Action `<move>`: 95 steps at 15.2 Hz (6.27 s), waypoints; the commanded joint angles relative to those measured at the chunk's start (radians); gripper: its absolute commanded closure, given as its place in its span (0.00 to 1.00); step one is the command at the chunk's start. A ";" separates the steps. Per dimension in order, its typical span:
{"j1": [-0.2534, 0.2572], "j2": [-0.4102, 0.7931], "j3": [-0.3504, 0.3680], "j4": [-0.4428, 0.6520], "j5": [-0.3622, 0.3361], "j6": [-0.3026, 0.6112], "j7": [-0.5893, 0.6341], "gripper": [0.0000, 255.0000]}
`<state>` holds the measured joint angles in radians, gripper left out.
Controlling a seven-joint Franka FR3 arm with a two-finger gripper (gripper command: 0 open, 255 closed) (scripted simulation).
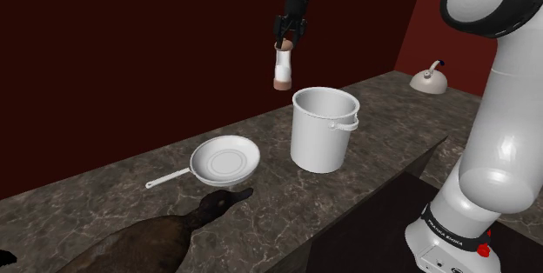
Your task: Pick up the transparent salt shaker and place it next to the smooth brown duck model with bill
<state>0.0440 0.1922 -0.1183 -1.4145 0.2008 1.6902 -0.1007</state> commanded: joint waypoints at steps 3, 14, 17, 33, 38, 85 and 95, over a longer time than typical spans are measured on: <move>-0.004 0.014 -0.002 0.074 0.001 -0.060 0.007 1.00; 0.042 -0.096 0.023 0.017 -0.021 -0.099 0.084 1.00; 0.075 -0.191 0.050 -0.105 -0.036 -0.063 0.137 1.00; 0.209 -0.543 0.251 -0.485 -0.033 0.015 0.459 1.00; 0.248 -0.606 0.329 -0.536 -0.012 0.021 0.568 1.00; 0.333 -0.635 0.532 -1.067 0.090 0.554 0.695 1.00; 0.334 -0.575 0.556 -1.141 0.099 0.687 0.690 1.00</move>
<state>0.3783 -0.3844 0.4371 -2.5522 0.2995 2.3712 0.5902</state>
